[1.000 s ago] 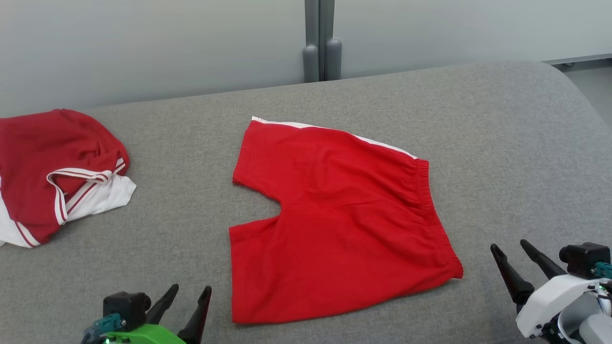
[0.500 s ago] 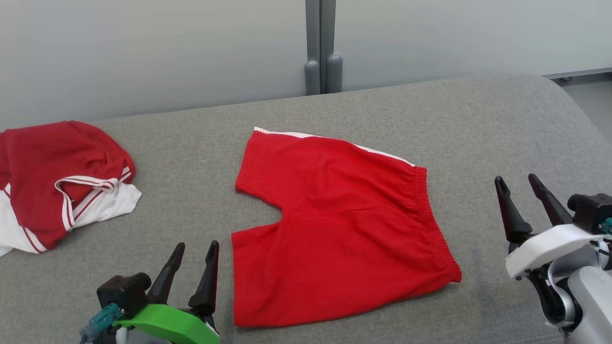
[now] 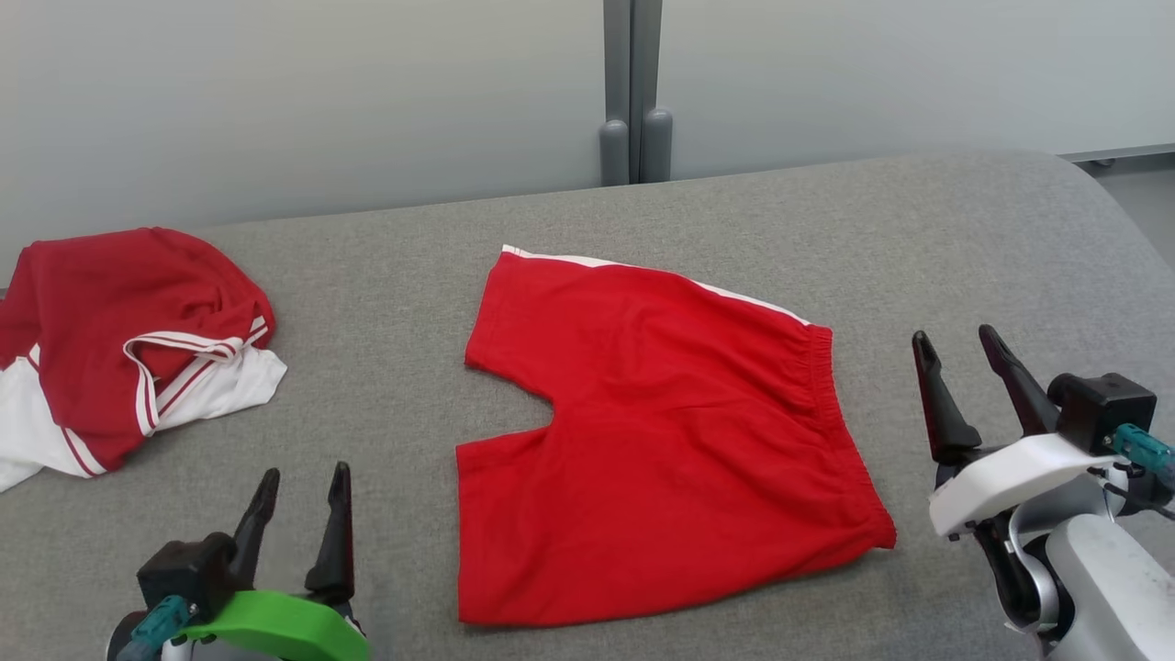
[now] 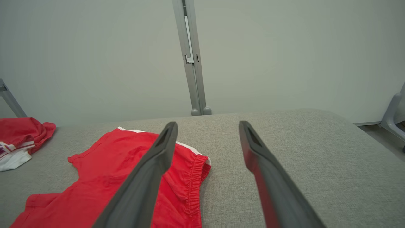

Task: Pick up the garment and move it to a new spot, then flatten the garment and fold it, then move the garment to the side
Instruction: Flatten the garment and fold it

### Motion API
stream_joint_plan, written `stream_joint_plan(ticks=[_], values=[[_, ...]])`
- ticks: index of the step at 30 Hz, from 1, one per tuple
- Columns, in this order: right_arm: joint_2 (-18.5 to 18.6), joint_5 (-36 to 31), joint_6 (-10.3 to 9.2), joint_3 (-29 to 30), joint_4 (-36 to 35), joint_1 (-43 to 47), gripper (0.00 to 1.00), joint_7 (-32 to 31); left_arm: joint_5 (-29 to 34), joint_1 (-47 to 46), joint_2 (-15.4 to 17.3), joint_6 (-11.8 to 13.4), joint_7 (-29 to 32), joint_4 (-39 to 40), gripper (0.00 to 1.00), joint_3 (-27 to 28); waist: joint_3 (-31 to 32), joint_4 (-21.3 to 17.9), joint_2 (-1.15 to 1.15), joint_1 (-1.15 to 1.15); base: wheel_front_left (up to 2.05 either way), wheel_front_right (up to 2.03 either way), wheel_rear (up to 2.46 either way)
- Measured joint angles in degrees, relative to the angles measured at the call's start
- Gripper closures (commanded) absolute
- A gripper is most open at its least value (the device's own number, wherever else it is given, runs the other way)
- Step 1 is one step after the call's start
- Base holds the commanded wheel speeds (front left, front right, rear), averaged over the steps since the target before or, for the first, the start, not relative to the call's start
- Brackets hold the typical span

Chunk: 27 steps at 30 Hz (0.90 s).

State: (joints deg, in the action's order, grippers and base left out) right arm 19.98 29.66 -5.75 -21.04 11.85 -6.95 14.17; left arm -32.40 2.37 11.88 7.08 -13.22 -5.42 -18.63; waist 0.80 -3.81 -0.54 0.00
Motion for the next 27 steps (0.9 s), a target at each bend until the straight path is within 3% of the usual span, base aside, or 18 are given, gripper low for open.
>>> stream_joint_plan(ticks=[6, 27], values=[[-1.01, -2.09, -0.41, -0.76, -1.15, 0.73, 0.00, 0.01, 1.55, 1.29, -1.98, 0.04, -0.46, -1.49, 0.00, 3.76, 0.21, 0.30, 0.00, 0.00, 0.00, 0.00, 0.00], [-3.58, -4.53, -0.87, -1.34, -1.65, 2.85, 0.00, 0.01, 5.97, 3.09, -5.76, 0.04, -0.97, -0.85, 0.00, 5.64, 1.27, 0.71, 0.00, 0.00, 0.00, 0.00, 0.00]])
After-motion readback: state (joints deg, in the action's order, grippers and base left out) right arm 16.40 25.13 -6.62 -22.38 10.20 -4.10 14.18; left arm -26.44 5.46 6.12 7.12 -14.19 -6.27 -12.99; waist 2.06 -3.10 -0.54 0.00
